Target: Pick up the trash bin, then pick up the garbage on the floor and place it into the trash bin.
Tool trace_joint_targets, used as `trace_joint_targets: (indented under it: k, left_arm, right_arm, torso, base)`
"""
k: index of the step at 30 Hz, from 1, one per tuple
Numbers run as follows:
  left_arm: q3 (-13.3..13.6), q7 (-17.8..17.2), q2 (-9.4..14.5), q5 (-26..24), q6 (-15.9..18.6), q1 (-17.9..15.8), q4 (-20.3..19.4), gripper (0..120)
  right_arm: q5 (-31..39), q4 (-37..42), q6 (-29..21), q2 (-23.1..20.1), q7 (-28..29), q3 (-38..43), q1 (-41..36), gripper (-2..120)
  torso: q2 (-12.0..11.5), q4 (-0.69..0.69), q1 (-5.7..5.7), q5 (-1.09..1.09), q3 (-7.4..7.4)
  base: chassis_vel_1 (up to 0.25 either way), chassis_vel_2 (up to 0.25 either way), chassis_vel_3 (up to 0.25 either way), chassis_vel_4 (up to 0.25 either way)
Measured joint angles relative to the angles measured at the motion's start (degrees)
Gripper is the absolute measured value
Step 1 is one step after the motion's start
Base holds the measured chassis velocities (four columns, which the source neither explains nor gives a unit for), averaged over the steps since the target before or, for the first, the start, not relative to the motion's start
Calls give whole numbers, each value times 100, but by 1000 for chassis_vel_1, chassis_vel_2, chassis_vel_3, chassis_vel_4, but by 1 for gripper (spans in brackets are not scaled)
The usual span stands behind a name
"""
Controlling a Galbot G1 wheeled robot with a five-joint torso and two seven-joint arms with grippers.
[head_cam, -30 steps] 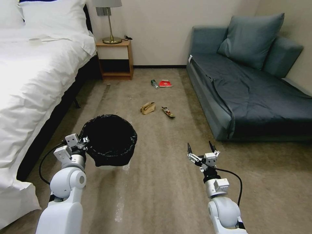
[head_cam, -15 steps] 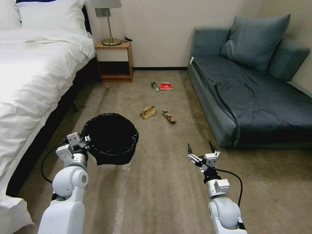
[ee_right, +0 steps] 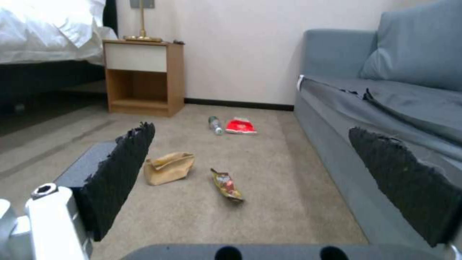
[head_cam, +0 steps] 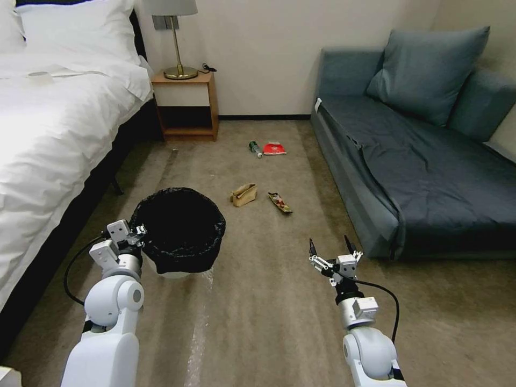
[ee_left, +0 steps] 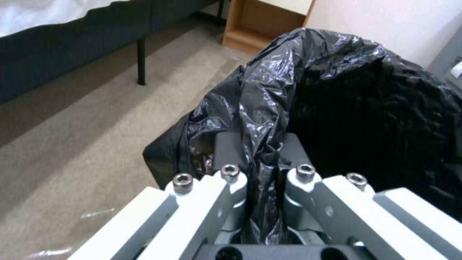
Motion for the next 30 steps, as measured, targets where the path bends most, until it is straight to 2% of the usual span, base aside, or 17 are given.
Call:
trace_joint_targets:
  k: [30]
  left_arm:
    - [-138, 71, 31, 21, -69, -7, 70, 5]
  right_arm:
    - [-29, -83, 4, 22, -10, -14, 33, 100]
  torso:
    - [0, 1, 0, 0, 0]
  base:
    - [-131, 126, 127, -131]
